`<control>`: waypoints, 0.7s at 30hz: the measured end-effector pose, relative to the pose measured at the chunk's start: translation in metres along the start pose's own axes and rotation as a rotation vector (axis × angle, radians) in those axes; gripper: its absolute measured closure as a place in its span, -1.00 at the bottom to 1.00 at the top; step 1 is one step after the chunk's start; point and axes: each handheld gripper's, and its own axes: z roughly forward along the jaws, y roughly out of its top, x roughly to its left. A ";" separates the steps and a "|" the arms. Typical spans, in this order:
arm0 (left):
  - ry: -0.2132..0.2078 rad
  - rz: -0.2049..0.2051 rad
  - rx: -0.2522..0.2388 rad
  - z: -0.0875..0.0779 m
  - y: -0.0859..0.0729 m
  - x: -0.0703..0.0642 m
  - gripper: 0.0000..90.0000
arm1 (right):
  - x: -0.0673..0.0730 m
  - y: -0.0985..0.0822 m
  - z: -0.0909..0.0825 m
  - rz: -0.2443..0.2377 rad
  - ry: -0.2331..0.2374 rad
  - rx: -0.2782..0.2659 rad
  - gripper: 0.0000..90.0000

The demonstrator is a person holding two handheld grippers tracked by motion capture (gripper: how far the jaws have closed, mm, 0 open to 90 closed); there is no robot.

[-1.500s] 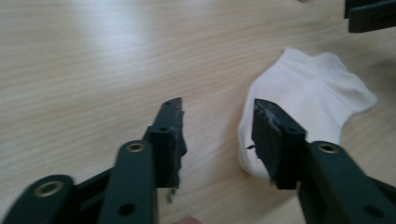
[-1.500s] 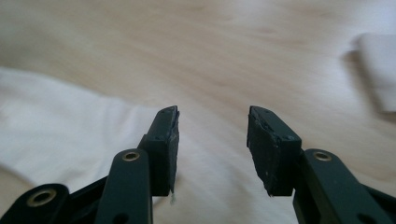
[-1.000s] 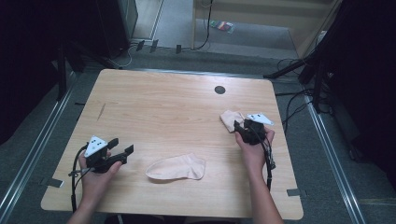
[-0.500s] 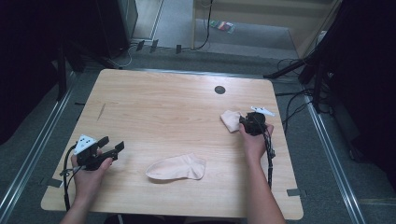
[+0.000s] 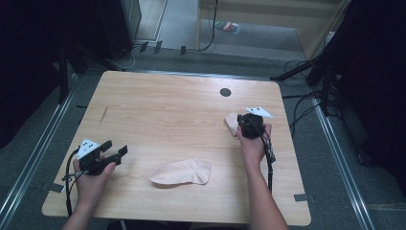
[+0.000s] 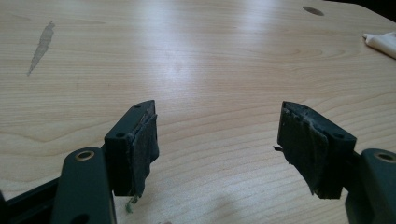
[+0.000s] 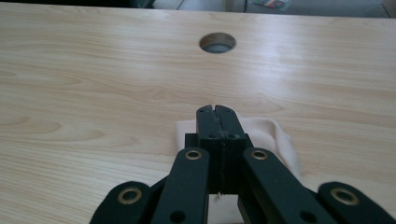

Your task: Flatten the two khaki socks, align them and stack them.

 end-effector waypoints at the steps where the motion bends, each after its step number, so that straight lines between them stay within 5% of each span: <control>1: 0.002 -0.003 -0.001 0.000 0.000 0.000 -0.34 | 0.003 0.001 0.000 -0.007 0.007 -0.005 1.00; 7: -0.001 -0.002 0.001 0.000 0.000 0.000 -0.33 | 0.015 0.008 -0.002 -0.019 0.031 -0.025 1.00; 13: -0.002 -0.007 -0.003 0.000 0.000 0.000 -0.33 | -0.022 0.003 0.004 0.088 -0.020 -0.010 1.00; 18: -0.001 -0.001 0.003 0.001 0.000 -0.001 -0.33 | -0.048 -0.005 0.019 0.142 -0.050 0.033 0.37; 21: -0.002 -0.003 0.001 0.001 0.000 0.000 -0.33 | -0.058 -0.012 0.027 0.168 -0.077 0.051 0.25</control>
